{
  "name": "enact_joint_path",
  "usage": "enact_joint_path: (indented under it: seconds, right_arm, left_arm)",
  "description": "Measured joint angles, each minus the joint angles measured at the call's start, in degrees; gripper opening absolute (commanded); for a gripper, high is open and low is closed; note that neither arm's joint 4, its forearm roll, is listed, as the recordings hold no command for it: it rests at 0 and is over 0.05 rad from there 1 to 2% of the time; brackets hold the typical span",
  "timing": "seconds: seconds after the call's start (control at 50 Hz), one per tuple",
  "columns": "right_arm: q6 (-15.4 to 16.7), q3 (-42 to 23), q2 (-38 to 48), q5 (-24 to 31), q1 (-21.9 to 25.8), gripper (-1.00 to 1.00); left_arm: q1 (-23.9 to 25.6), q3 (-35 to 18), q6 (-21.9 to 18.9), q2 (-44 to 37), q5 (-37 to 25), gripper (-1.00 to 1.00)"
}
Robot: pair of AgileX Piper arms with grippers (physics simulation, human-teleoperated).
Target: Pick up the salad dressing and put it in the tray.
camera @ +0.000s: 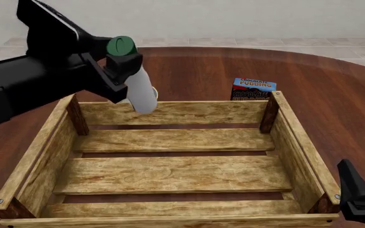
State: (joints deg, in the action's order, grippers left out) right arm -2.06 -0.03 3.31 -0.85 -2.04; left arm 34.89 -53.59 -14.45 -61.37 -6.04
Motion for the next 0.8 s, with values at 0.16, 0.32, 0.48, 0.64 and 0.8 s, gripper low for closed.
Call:
enact_joint_path:
  seconds: [0.16, 0.32, 0.48, 0.64, 0.8]
  right_arm:
    - [-0.1, 0.0, 0.2, -0.1, -0.1, 1.00]
    - [-0.1, 0.0, 0.4, -0.3, -0.2, 1.00]
    - [-0.2, 0.0, 0.5, -0.4, -0.3, 1.00]
    - [-0.2, 0.0, 0.6, -0.5, -0.3, 1.00]
    - [-0.2, 0.0, 0.7, -0.5, -0.4, 1.00]
  left_arm:
    - [0.0, -0.2, 0.6, -1.8, -0.5, -1.00]
    - [-0.2, -0.5, 1.4, -3.5, -1.1, -1.00]
    - [-0.2, -1.1, 2.7, -5.0, -1.9, -1.00]
    - [-0.4, -1.6, 4.2, -6.2, -2.6, -1.00]
    - [-0.4, -2.0, 5.8, -7.3, -3.0, -1.00]
